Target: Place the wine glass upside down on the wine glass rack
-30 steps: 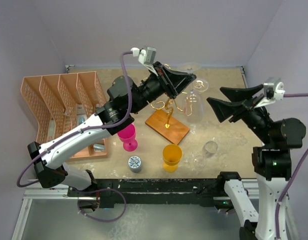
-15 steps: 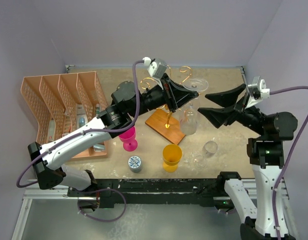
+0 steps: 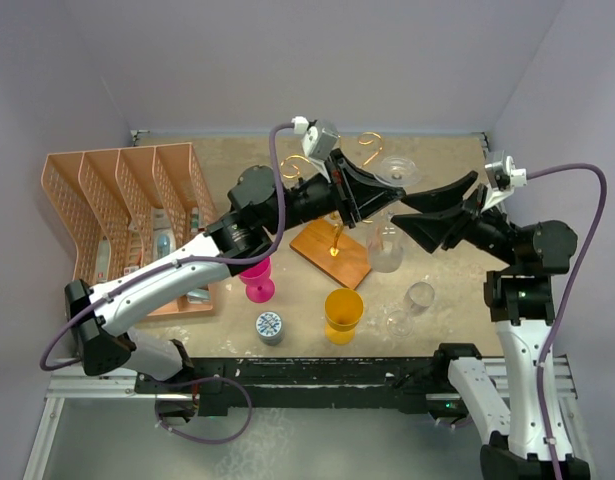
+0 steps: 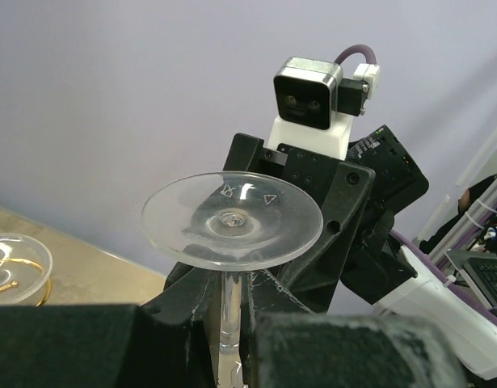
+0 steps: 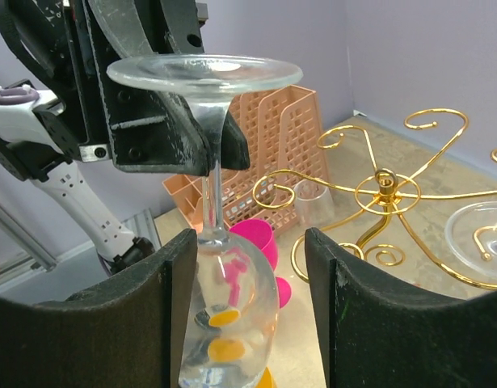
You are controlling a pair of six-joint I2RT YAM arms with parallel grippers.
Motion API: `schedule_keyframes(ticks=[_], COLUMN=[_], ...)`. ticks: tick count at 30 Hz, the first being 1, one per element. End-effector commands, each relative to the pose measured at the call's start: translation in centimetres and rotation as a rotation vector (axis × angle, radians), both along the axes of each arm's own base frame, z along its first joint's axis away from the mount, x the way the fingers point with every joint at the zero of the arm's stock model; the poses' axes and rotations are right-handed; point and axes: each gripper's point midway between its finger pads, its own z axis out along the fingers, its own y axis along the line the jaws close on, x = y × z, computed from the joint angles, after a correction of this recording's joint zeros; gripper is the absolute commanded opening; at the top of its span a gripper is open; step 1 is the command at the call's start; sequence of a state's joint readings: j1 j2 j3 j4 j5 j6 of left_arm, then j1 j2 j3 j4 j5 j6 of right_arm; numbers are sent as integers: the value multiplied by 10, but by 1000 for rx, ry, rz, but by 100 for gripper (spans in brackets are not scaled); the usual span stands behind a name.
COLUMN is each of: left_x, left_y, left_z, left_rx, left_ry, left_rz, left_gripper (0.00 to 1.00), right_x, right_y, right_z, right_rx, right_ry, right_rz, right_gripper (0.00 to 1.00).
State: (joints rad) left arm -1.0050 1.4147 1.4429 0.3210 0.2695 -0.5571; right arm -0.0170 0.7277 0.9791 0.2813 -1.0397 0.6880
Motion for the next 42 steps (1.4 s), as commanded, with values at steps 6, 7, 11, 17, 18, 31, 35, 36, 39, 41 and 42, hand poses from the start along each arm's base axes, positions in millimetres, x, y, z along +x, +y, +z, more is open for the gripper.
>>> schedule_keyframes(ticks=[6,7,11,17,18,31,35,36,39,41,42], left_x=[-26,-27,-30,-34,-35,-37,-27,-23,-7,1,5], left_y=[-4,-4,-6,-5,-5,-3,4,7,20,32,39], left_z=[36,37,41,46,47,46,38,34,19,10,6], left_rx=[-127,-129,-140,-166,-171,-168,-117,-101,-41,-8,8], left_ry=[-63,-65,-67,-62,-59,-41,-26,-20,12,30,37], left_rz=[-93,-97,-106,-123,-131,-127,-49,-22,101,175,213], left_gripper=[0,0,0,0,0,5,24,31,44,49,49], right_x=[-6,-6,-8,-8,-8,-8,8,11,24,31,34], right_y=[5,6,6,9,10,23,16,15,8,2,-1], right_z=[4,3,3,-5,-6,4,-4,-7,-14,-19,-20], right_rx=[18,19,31,50,55,98,62,52,18,-4,-10], right_ry=[-18,-16,-41,-30,-26,-74,-74,-77,-85,-99,-106], right_rz=[48,52,55,75,79,73,-21,-43,-121,-177,-207], right_gripper=[45,43,28,18,19,0,0,0,0,0,0])
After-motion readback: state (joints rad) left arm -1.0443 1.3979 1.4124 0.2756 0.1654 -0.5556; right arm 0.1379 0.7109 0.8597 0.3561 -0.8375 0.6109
